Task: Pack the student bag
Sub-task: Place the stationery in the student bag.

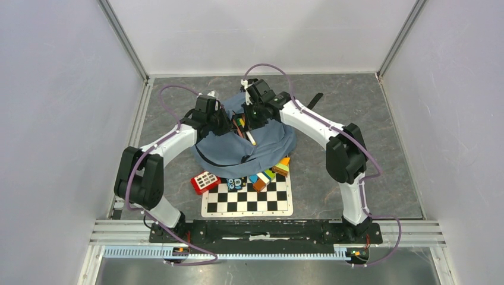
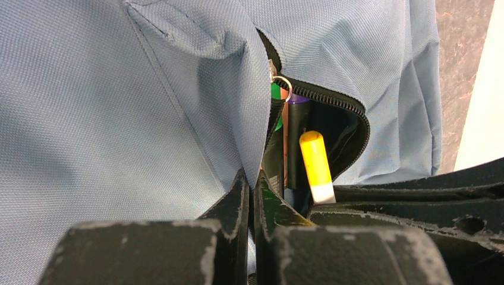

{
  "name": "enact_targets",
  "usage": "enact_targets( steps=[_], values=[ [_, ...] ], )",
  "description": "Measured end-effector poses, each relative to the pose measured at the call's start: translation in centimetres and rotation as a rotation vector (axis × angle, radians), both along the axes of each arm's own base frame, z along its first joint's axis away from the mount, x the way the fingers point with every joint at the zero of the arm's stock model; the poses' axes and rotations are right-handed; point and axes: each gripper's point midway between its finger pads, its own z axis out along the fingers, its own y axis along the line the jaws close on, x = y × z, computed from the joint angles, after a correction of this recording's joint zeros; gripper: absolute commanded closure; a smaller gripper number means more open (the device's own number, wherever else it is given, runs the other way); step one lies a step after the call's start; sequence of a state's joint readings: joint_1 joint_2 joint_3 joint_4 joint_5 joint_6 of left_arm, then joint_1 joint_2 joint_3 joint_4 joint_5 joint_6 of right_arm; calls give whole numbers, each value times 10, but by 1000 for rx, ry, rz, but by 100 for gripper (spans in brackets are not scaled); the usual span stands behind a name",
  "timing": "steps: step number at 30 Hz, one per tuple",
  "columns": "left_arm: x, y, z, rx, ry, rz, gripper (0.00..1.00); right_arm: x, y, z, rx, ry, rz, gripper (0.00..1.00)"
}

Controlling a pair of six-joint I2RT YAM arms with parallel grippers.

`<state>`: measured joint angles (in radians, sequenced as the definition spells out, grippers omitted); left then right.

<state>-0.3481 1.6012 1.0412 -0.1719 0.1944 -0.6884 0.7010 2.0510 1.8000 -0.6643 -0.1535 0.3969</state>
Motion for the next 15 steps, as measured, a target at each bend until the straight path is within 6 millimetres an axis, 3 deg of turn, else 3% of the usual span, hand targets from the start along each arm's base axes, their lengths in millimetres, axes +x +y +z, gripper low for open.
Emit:
enact_targets(
  steps=[15],
  values=[
    [0,-1,2,-11,-2,-10,98,40,19,9,8,-78,-124,100]
  ],
)
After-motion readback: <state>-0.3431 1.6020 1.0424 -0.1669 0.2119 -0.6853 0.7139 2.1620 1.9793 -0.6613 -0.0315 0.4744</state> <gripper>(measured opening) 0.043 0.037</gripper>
